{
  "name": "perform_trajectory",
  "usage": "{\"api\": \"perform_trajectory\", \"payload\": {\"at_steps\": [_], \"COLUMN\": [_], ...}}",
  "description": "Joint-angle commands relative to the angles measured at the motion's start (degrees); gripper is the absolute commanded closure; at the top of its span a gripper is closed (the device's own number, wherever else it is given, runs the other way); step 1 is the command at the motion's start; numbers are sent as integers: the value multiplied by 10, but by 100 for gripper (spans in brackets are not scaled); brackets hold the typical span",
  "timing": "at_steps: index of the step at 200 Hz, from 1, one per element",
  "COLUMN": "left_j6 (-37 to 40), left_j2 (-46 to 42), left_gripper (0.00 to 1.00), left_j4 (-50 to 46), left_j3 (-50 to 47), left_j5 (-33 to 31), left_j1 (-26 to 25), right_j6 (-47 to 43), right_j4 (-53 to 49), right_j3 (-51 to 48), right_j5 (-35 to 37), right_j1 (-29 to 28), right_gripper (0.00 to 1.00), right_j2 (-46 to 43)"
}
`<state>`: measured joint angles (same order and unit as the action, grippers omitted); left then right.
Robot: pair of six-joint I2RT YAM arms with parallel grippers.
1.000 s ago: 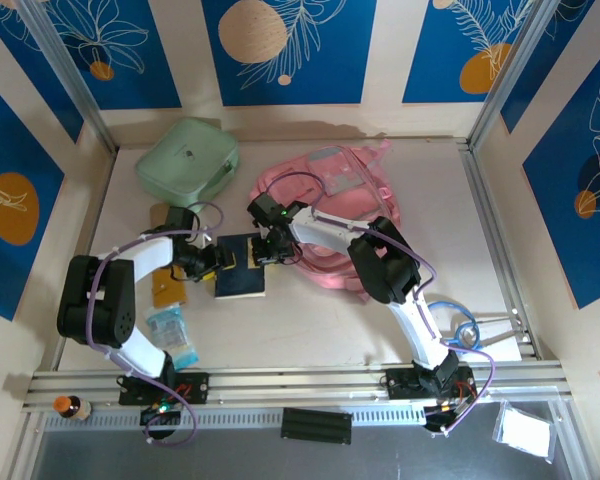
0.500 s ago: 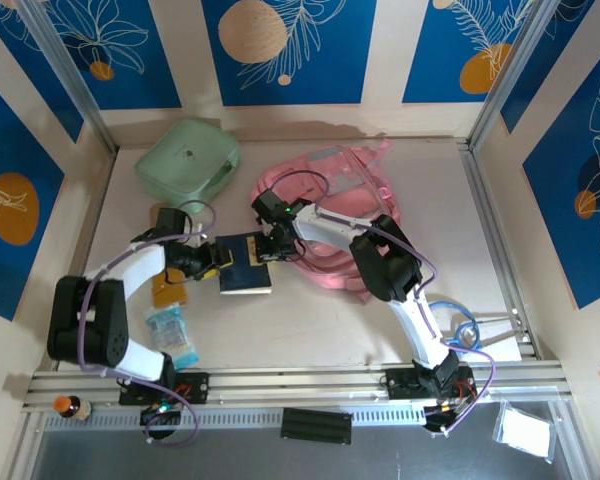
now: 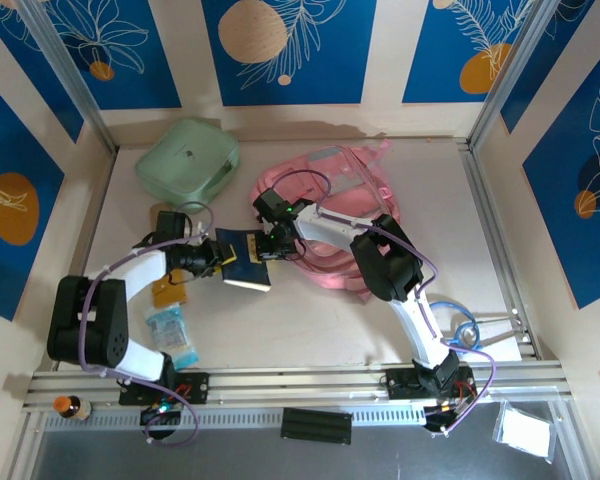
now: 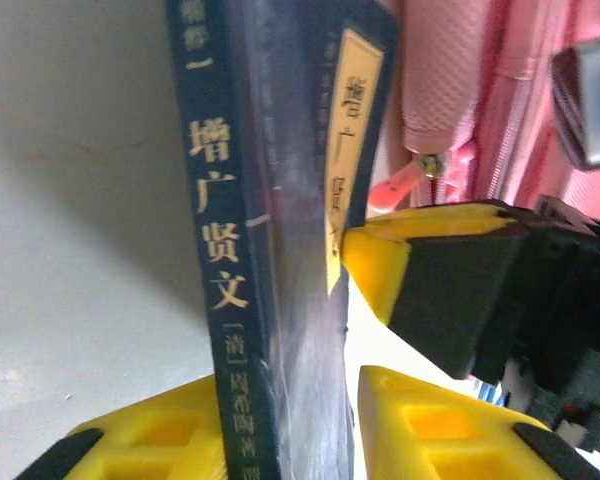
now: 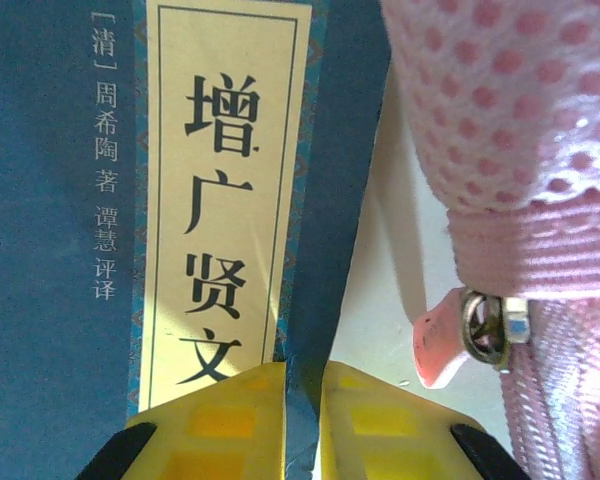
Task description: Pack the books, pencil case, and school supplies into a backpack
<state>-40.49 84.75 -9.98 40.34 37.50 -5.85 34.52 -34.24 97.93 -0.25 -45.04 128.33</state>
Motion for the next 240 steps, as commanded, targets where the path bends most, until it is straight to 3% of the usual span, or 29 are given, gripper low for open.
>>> {"api": "perform_trajectory", "payload": {"at_steps": [1,47,90,96,147,184,240], "left_j6": [-24,-7,1,4,5,-82,-258], "left_j2": [6,4,-21,-29,-142,-185,-129], "left_gripper": [70,78,96,100,100,100,100], "left_j4": [38,0,-33,-40,-84,14,269], "left_j3": [3,15,30,35,78,77,61], "left_j5": [22,-13,-55,-63,-109,-108,-204], "left_j1": [-2,-1,5,5,2,-10,-89], "right_j6": [0,-1,-14,-16,17,79,278], "right_j4": [-15,25,76,86,200,274,469], "right_j3": [-27,-55,-77,-84,-215,-310,-444], "right_j5": [5,0,14,13,12,-48,-197], "right_j1": [-9,-9,-5,-3,39,105,205], "right_gripper": [86,86,76,73,42,29,21], "right_j2": [28,-16,-117,-135,-301,-383,-429]}}
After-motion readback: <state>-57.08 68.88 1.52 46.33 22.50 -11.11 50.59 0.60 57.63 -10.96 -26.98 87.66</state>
